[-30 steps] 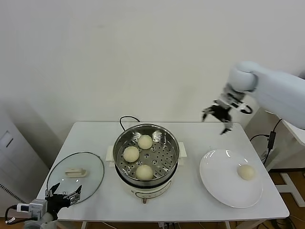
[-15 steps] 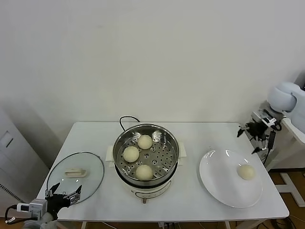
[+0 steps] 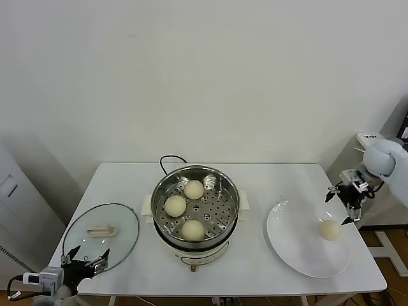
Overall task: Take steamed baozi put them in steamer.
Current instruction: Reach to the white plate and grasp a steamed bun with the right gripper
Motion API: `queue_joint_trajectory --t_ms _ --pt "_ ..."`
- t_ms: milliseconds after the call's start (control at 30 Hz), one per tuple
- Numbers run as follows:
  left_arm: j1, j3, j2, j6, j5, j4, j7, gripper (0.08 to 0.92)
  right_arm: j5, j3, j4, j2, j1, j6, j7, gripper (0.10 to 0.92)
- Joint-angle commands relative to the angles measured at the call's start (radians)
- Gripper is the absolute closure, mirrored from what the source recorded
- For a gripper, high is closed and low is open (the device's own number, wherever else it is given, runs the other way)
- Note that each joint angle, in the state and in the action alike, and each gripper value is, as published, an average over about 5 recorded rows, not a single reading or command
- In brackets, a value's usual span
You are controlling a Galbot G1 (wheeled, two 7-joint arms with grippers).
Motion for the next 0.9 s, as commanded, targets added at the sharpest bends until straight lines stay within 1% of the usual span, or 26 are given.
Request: queue_joint_trajectory --t_ms 33,633,733,900 --pt "-0.001 0.002 -0.001 0.002 0.001 0.003 0.0 0.177 -0.08 0.154 -0.069 0.036 -0.175 0.001 0.051 0.203" --pt "-0.008 0.007 0.0 0.0 0.001 0.02 0.001 0.177 -0.172 0.22 -0.12 0.102 -0.253 0.009 0.076 0.205" --pt "-0.008 0.007 0.0 0.0 0.001 0.021 0.001 0.177 -0.186 0.228 -0.12 0.105 -0.26 0.01 0.077 0.238" --pt "-0.009 0.008 0.001 0.0 0.001 0.022 0.001 0.177 -0.203 0.252 -0.122 0.11 -0.272 0.013 0.083 0.374"
